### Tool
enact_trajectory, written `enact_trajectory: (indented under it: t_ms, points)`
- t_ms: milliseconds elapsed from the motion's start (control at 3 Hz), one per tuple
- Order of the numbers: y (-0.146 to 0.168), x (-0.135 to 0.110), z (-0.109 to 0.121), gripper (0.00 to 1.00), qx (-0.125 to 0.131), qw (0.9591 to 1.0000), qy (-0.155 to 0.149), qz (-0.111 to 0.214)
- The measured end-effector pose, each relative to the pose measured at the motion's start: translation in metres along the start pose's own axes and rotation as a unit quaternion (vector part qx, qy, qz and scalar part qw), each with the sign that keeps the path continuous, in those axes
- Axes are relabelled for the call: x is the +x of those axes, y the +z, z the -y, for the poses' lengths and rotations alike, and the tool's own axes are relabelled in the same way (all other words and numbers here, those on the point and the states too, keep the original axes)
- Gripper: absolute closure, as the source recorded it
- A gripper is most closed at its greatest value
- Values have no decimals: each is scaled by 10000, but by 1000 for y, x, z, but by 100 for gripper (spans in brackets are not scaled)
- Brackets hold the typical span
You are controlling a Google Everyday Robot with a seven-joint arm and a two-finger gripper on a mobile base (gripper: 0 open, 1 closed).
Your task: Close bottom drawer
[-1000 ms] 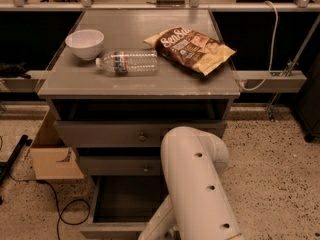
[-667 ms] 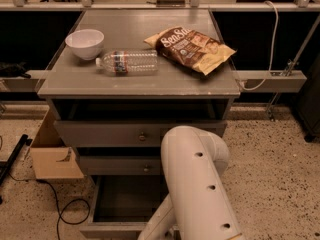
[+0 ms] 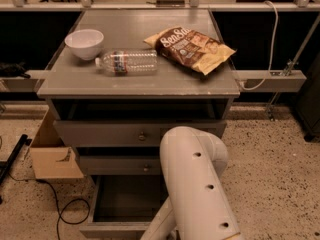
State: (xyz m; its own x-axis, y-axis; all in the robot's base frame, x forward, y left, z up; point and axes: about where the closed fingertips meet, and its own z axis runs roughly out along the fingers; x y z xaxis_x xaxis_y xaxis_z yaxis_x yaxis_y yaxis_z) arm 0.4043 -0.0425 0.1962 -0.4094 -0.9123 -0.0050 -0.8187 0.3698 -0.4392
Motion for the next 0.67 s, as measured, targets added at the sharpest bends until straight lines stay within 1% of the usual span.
enact_trajectory:
  t_ms: [333, 667]
  points:
    - [0, 1, -2, 100, 2, 10000, -26, -24]
    - [2, 10, -16, 100, -4, 9999, -88, -126]
